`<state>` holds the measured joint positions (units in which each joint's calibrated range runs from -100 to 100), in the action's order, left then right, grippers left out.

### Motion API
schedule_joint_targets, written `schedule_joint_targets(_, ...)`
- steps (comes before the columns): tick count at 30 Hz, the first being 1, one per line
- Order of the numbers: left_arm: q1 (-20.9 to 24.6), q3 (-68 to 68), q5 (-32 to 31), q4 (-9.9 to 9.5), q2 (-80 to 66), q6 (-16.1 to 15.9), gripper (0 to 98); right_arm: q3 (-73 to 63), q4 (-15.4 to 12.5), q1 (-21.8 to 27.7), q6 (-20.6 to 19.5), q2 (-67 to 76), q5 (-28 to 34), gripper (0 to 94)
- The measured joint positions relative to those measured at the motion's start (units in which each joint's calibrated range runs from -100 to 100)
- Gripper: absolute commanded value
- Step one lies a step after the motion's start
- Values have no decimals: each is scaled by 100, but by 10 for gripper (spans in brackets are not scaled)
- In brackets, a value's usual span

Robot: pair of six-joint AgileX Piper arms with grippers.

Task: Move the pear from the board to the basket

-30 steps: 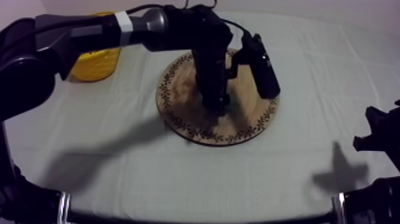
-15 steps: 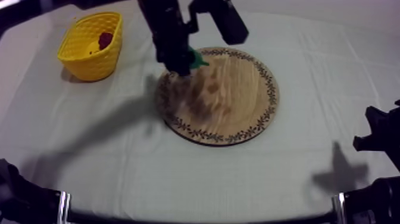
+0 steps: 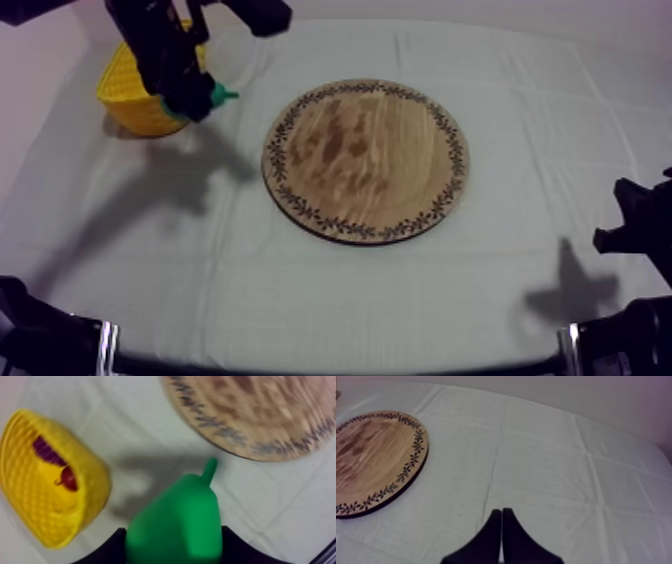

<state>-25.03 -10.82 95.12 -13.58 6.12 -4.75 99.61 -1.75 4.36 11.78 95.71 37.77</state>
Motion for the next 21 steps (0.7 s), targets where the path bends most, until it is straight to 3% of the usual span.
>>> schedule_joint_targets(10, 833, 1349, -258, -300, 485, 236, 571, 0, 0, 0, 0, 0, -9, 5)
schedule_joint_targets(21, 1497, 2494, -730, -419, 1569, 412, 527, 0, 0, 0, 0, 0, -9, 5)
